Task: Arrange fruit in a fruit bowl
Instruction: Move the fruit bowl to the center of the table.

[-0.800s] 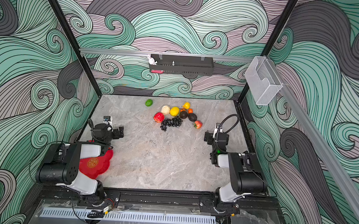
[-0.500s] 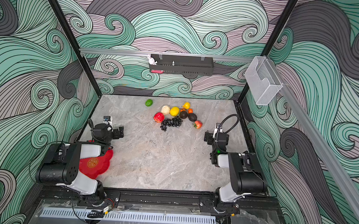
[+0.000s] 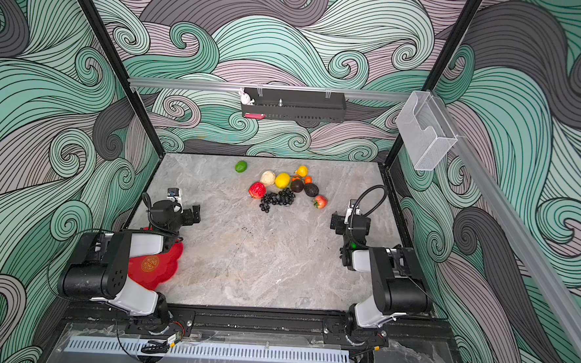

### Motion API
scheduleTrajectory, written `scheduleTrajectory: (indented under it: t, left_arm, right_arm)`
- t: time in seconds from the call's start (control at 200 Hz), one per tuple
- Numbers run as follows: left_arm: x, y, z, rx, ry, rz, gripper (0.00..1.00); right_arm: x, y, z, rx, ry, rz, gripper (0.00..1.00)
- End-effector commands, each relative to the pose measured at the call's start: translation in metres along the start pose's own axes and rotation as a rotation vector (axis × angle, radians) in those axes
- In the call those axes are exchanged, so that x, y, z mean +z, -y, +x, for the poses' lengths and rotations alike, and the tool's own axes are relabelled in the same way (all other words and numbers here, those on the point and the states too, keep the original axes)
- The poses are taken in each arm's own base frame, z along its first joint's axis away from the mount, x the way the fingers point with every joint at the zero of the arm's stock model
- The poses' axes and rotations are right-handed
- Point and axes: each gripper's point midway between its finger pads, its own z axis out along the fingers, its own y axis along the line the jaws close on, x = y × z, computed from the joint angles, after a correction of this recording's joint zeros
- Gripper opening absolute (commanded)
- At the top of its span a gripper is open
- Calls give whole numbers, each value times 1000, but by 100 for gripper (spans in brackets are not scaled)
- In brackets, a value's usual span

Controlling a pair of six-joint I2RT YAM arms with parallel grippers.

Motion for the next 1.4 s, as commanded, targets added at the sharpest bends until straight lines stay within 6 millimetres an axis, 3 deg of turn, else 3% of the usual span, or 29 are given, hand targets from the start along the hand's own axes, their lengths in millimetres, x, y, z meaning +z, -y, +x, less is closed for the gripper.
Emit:
scheduleTrajectory:
  t: [0.0,0.22,0.26,0.37,0.51,0.67,0.781,0.851,0.921,0.976,1.046,1.101,1.181,1.291,1.391]
  left_arm:
    - [-1,1,-13,20,32,3,99]
    - [-14,6,-22,57,41,-22,99]
    - [-23,6,-31,52,60,-41,99]
    - [-43,3,-42,15,63,-107,99]
    - [-75,12,-69,-69,140,-124,99]
    - [-108,6,-86,-289,99,-165,99]
    - [-129,-14,-77,-407,25,-295,99]
    - [-140,-20,-72,-435,4,-330,99]
    - [-152,-31,-60,-532,3,-396,99]
    - [-164,-42,-35,-691,-20,-473,99]
    - [-160,-22,-35,-671,-53,-325,99]
    - [-165,-16,-29,-655,-92,-297,98]
    - [-179,-23,-15,-625,-175,-364,99]
    - [-195,-33,7,-561,-316,-469,99]
    - [-189,-36,26,-518,-417,-527,99]
  right_arm:
    - [-1,-1,-13,5,42,-2,100]
    - [-10,-14,-18,-45,80,-49,100]
    - [-14,-13,-21,-45,100,-42,100]
    - [-29,-14,-38,-64,116,-33,100]
    - [-54,-27,-68,-89,182,-68,100]
    - [-83,-41,-109,107,233,-161,100]
    - [-107,-59,-141,260,253,-318,100]
    - [-119,-62,-152,372,254,-374,100]
    - [-124,-56,-144,520,196,-360,100]
    - [-125,-46,-129,701,119,-312,100]
    - [-130,-49,-119,827,83,-350,100]
    - [-139,-68,-119,790,58,-473,100]
    - [-150,-92,-109,693,-37,-582,100]
    - [-152,-99,-79,596,-158,-558,100]
    - [-151,-104,-54,569,-206,-555,100]
